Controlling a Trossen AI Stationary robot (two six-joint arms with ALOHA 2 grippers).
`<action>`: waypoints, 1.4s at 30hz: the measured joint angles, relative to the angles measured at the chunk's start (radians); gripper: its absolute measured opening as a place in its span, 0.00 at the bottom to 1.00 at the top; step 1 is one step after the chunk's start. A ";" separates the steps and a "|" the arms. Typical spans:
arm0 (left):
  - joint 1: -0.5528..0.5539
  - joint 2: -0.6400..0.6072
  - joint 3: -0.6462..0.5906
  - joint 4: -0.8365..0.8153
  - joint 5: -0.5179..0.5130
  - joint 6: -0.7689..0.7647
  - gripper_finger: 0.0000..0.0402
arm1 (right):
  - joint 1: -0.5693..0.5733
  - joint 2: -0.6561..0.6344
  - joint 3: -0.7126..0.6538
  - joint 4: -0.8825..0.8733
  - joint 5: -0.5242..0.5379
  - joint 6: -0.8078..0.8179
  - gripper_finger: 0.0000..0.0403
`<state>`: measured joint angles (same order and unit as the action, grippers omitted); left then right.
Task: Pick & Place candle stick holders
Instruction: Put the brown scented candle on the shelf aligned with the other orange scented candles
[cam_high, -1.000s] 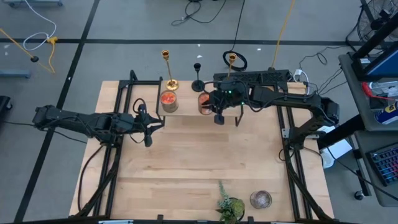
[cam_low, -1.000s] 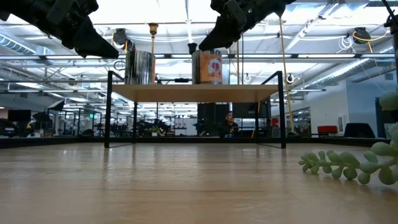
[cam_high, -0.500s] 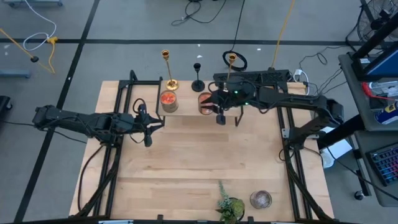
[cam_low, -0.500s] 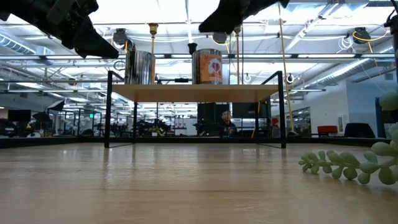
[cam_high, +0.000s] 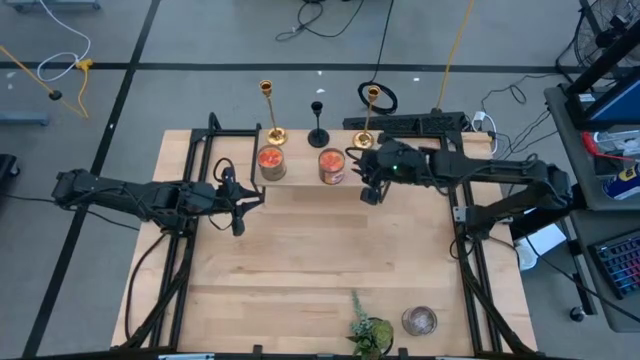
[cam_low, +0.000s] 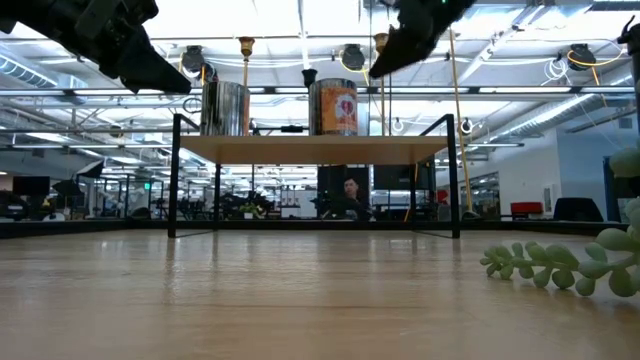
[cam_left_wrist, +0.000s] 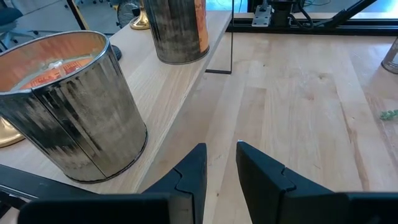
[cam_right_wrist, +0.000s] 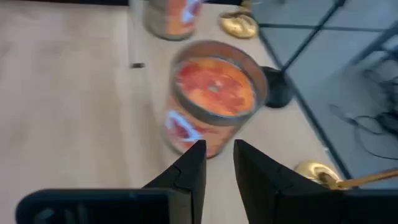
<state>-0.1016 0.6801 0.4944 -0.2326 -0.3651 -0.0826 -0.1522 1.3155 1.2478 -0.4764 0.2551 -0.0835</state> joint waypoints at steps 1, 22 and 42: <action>0.000 0.000 0.000 0.000 0.000 0.000 0.23 | -0.007 0.000 -0.033 0.048 0.009 -0.004 0.19; 0.000 0.000 0.000 0.005 0.027 -0.028 0.23 | -0.113 0.047 -0.325 0.552 -0.126 -0.119 0.19; 0.000 0.000 0.000 0.001 0.061 -0.052 0.23 | -0.025 -0.094 -0.325 0.473 -0.126 -0.091 0.19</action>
<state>-0.1019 0.6804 0.4946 -0.2317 -0.3038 -0.1343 -0.1776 1.2211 0.9230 -0.0035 0.1290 -0.1741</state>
